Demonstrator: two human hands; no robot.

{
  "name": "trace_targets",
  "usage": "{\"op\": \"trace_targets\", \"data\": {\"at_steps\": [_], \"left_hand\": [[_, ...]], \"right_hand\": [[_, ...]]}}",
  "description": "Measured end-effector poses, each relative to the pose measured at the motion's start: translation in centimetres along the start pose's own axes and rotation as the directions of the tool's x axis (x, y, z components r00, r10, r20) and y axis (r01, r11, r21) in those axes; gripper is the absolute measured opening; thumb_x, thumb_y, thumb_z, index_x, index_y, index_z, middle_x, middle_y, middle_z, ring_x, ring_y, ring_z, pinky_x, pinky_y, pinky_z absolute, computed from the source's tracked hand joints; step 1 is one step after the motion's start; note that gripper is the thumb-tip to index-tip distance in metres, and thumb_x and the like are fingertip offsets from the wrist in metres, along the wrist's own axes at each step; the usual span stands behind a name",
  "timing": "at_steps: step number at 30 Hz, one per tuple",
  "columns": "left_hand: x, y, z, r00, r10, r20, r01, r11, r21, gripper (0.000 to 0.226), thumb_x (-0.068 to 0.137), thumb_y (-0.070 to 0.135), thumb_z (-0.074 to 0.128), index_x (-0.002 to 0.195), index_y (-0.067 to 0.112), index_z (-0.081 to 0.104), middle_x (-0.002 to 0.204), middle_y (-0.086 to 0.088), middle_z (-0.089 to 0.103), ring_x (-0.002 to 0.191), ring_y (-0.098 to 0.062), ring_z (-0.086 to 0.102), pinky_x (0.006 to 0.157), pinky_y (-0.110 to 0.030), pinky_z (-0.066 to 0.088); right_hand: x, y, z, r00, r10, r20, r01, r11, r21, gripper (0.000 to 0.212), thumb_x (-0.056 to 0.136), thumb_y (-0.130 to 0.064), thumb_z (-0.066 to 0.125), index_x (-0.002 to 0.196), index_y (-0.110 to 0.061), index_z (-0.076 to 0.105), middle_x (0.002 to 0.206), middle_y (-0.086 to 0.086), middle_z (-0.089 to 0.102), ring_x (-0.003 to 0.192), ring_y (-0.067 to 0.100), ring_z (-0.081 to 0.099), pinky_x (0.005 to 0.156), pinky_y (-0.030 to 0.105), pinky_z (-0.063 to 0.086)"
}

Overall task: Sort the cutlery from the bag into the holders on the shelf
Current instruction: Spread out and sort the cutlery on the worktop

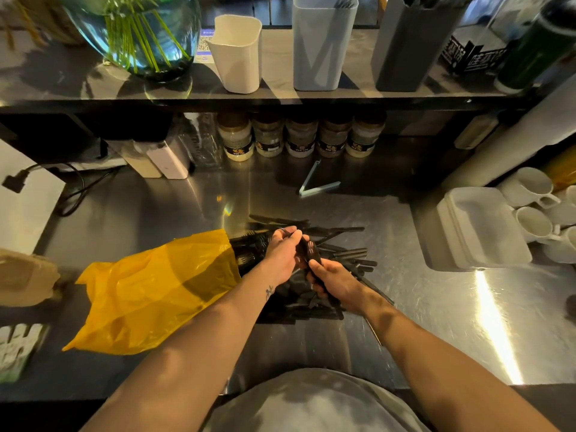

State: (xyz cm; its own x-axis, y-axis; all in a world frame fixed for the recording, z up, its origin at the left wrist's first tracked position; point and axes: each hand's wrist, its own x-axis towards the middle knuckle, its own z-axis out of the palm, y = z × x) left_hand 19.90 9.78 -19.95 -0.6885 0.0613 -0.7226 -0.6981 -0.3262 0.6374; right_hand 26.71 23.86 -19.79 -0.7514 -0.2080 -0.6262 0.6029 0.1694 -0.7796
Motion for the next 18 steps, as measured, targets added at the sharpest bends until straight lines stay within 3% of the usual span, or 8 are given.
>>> {"op": "trace_targets", "data": {"at_steps": [3, 7, 9, 11, 13, 15, 18], "left_hand": [[-0.3, 0.2, 0.4, 0.999, 0.021, -0.024, -0.021, 1.0, 0.015, 0.012, 0.104, 0.011, 0.053, 0.115, 0.015, 0.054, 0.101, -0.01, 0.072, 0.102, -0.027, 0.068, 0.088, -0.044, 0.057], [-0.7, 0.6, 0.6, 1.0, -0.011, -0.023, 0.009, 0.997, -0.076, 0.025, 0.106, 0.008, 0.045, 0.131, 0.012, 0.046, 0.11, -0.017, 0.07, 0.102, -0.026, 0.068, 0.075, -0.042, 0.055], [-0.7, 0.8, 0.7, 0.998, -0.054, -0.012, 0.052, 0.991, -0.127, 0.035, 0.106, 0.025, 0.049, 0.138, 0.011, 0.045, 0.116, -0.019, 0.069, 0.106, -0.031, 0.068, 0.071, -0.044, 0.057], [-0.7, 1.0, 0.9, 0.995, -0.102, -0.015, 0.097, 0.977, -0.189, 0.055, 0.1, 0.055, 0.049, 0.137, 0.014, 0.049, 0.117, -0.018, 0.07, 0.106, -0.033, 0.069, 0.07, -0.044, 0.059], [-0.5, 1.1, 1.0, 0.991, -0.131, -0.042, 0.117, 0.963, -0.244, 0.064, 0.097, 0.068, 0.043, 0.123, 0.012, 0.059, 0.112, -0.019, 0.071, 0.106, -0.032, 0.069, 0.082, -0.048, 0.059], [-0.5, 1.2, 0.9, 0.992, -0.104, -0.075, 0.082, 0.964, -0.254, 0.047, 0.104, 0.056, 0.04, 0.113, 0.015, 0.061, 0.111, -0.02, 0.067, 0.107, -0.033, 0.066, 0.099, -0.054, 0.052], [-0.7, 1.2, 0.8, 0.997, -0.065, -0.049, 0.052, 0.971, -0.231, 0.023, 0.108, 0.035, 0.043, 0.123, 0.022, 0.054, 0.117, -0.017, 0.062, 0.103, -0.031, 0.066, 0.101, -0.057, 0.05]], "right_hand": [[0.0, 0.0, -0.1, 1.0, -0.012, -0.008, 0.013, 1.0, 0.012, 0.04, 0.11, -0.03, 0.039, 0.119, 0.006, 0.056, 0.082, 0.008, 0.052, 0.06, 0.01, 0.046, 0.054, 0.025, 0.041], [0.1, 0.2, -0.3, 1.0, -0.021, 0.0, 0.021, 1.0, 0.017, 0.038, 0.109, -0.029, 0.041, 0.119, 0.004, 0.055, 0.081, 0.006, 0.052, 0.06, 0.011, 0.046, 0.053, 0.026, 0.041], [0.0, 0.3, -0.4, 0.999, -0.038, -0.006, 0.038, 0.999, 0.002, 0.035, 0.109, -0.029, 0.041, 0.118, 0.002, 0.056, 0.081, 0.006, 0.052, 0.06, 0.011, 0.046, 0.054, 0.026, 0.04], [-0.1, 0.3, -0.4, 0.999, -0.045, -0.01, 0.045, 0.999, -0.015, 0.034, 0.11, -0.03, 0.04, 0.115, -0.001, 0.057, 0.082, 0.006, 0.052, 0.062, 0.011, 0.047, 0.055, 0.026, 0.042], [-0.2, 0.2, -0.3, 0.999, -0.046, -0.006, 0.046, 0.999, -0.028, 0.033, 0.11, -0.031, 0.039, 0.11, -0.005, 0.059, 0.081, 0.004, 0.052, 0.062, 0.011, 0.047, 0.057, 0.026, 0.042], [-0.1, 0.3, -0.2, 0.999, -0.043, -0.005, 0.042, 0.998, -0.042, 0.034, 0.11, -0.031, 0.039, 0.112, -0.003, 0.058, 0.079, 0.003, 0.051, 0.062, 0.011, 0.046, 0.056, 0.025, 0.042], [0.0, 0.5, -0.2, 0.999, -0.042, -0.002, 0.042, 0.999, -0.023, 0.032, 0.11, -0.032, 0.039, 0.107, -0.006, 0.058, 0.078, 0.003, 0.05, 0.061, 0.01, 0.046, 0.056, 0.026, 0.041]]}}
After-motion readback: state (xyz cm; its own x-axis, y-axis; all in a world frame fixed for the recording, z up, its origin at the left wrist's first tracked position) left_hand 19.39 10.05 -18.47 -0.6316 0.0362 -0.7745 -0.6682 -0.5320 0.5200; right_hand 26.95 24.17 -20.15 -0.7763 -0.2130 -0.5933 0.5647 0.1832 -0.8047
